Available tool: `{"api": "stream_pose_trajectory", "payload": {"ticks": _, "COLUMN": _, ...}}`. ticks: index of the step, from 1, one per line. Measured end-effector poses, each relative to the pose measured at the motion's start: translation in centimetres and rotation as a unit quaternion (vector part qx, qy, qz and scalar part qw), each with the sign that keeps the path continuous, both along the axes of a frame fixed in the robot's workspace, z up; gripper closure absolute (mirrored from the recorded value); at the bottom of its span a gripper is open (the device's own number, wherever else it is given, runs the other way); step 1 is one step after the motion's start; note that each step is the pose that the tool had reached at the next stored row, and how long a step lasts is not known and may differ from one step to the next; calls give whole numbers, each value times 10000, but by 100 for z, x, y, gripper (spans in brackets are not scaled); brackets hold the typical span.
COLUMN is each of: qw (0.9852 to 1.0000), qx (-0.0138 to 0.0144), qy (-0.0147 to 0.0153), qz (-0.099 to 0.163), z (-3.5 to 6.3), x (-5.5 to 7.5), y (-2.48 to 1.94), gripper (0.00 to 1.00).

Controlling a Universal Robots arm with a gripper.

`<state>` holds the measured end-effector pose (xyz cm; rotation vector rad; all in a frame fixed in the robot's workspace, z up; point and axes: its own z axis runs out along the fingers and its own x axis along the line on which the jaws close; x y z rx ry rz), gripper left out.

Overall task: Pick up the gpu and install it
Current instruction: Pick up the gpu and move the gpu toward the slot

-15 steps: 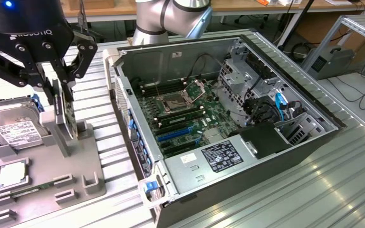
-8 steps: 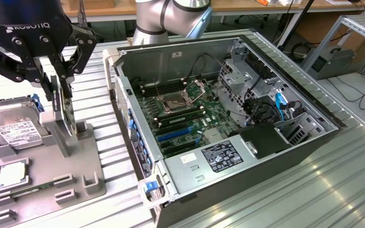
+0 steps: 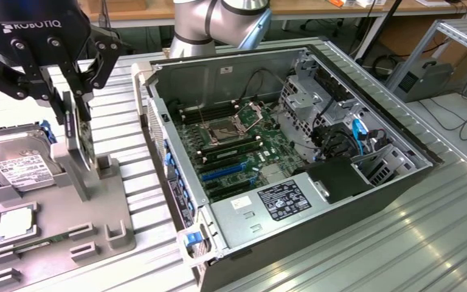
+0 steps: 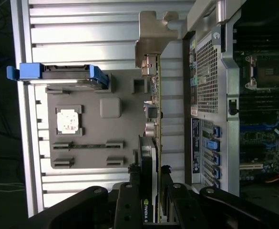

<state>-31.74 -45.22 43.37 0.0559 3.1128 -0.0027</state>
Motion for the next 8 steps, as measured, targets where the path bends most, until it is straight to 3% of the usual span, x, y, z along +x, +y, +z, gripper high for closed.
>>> {"api": "stream_pose_trajectory", "payload": {"ticks": 8, "qw": 10000, "qx": -1, "qy": 0, "qz": 0, "z": 38, "x": 0, "y": 2, "gripper": 73}}
